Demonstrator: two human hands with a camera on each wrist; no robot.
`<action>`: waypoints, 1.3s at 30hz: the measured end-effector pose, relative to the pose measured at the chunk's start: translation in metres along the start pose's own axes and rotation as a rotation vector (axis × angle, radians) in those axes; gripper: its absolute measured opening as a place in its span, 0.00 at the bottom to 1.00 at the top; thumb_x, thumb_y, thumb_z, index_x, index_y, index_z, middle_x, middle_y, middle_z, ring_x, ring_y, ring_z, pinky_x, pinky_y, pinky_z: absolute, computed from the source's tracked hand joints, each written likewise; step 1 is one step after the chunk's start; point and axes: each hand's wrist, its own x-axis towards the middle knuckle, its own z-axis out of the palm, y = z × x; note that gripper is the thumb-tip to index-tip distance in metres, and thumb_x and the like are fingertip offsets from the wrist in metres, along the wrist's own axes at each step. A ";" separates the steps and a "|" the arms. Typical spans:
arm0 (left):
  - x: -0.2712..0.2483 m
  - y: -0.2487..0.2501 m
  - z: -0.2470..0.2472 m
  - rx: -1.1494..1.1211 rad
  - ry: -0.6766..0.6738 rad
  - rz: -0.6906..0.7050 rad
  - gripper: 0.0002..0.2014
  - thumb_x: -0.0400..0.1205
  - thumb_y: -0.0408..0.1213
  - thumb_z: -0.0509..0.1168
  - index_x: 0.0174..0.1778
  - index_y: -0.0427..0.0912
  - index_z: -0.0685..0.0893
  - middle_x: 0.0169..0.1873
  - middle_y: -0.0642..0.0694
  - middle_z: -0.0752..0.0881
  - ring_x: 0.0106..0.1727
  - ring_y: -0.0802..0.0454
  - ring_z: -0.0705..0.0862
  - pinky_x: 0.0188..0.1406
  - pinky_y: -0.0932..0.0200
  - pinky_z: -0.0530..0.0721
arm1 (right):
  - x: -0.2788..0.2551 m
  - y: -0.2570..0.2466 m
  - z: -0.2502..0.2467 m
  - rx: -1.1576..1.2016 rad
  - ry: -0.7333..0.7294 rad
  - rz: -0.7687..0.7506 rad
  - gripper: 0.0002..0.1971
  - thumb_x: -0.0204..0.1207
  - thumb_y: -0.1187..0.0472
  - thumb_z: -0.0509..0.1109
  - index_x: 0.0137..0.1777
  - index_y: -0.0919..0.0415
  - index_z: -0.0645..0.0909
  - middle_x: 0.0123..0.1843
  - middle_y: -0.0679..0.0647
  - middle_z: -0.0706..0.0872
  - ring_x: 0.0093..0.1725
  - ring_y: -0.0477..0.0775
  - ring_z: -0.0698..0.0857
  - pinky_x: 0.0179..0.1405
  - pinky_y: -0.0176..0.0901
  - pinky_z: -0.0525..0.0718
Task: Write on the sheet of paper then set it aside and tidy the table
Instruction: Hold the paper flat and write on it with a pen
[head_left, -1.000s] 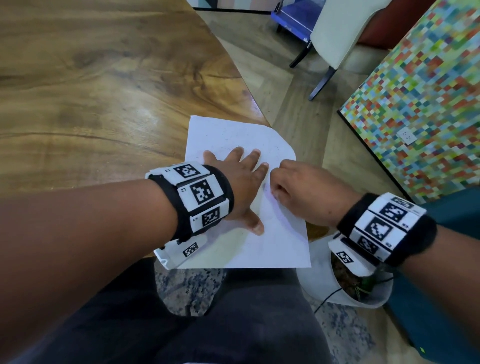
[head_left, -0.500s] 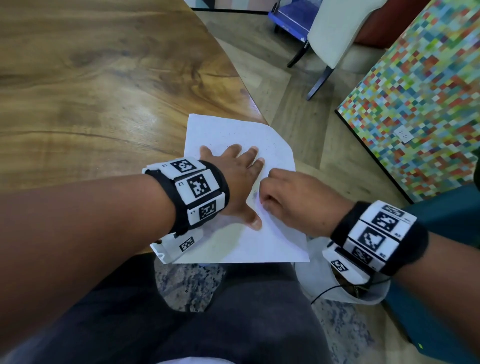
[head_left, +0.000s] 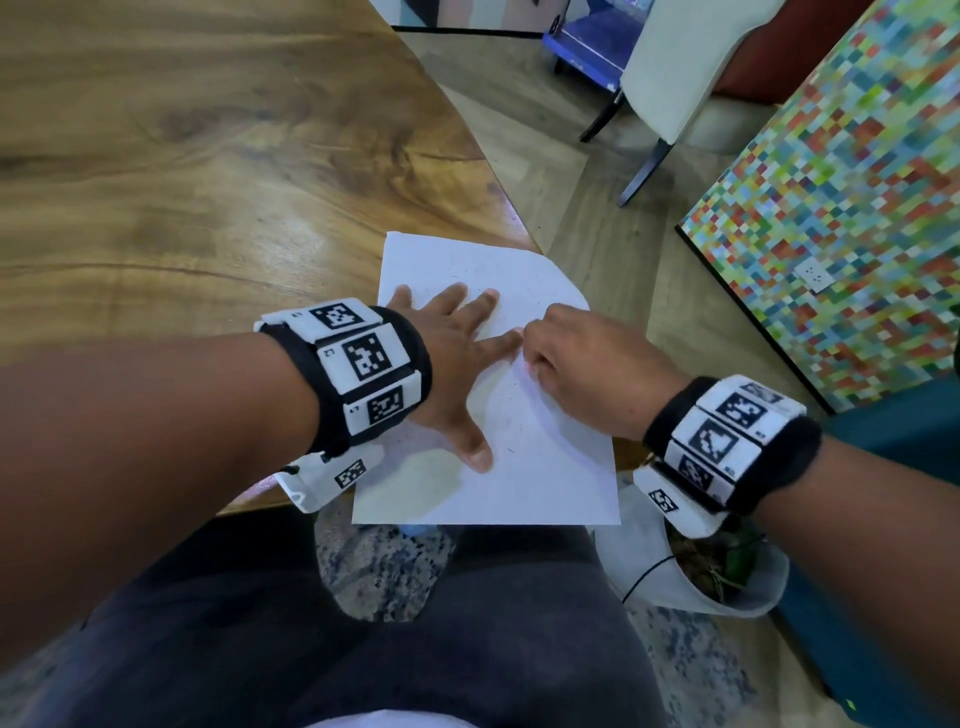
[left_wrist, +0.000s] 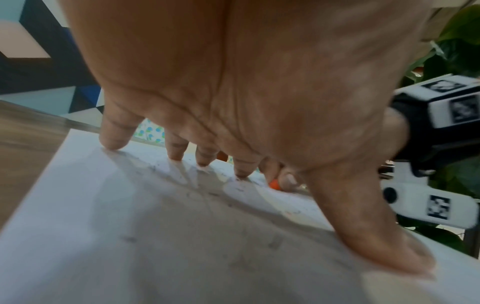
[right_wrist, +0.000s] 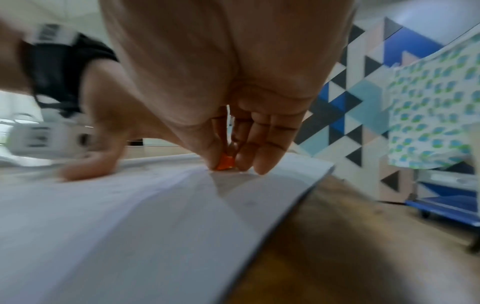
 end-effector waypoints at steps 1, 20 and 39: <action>0.000 0.000 0.000 -0.001 -0.002 0.000 0.69 0.61 0.81 0.69 0.87 0.64 0.32 0.88 0.47 0.29 0.88 0.42 0.31 0.83 0.23 0.47 | -0.007 -0.008 0.002 0.032 -0.003 -0.072 0.03 0.80 0.59 0.62 0.45 0.52 0.75 0.48 0.51 0.78 0.42 0.52 0.77 0.37 0.51 0.79; 0.000 -0.002 0.003 -0.001 -0.004 0.008 0.68 0.62 0.83 0.66 0.86 0.64 0.30 0.87 0.50 0.27 0.88 0.43 0.30 0.80 0.19 0.48 | -0.020 -0.032 0.004 -0.005 -0.031 -0.186 0.12 0.78 0.53 0.55 0.46 0.55 0.79 0.49 0.53 0.80 0.44 0.56 0.78 0.32 0.55 0.80; -0.034 -0.065 0.019 0.043 0.007 -0.079 0.68 0.60 0.87 0.60 0.86 0.62 0.28 0.87 0.44 0.27 0.89 0.43 0.32 0.87 0.33 0.47 | 0.014 0.022 -0.015 0.132 0.047 0.190 0.04 0.78 0.60 0.64 0.42 0.53 0.78 0.45 0.50 0.80 0.45 0.52 0.80 0.47 0.49 0.82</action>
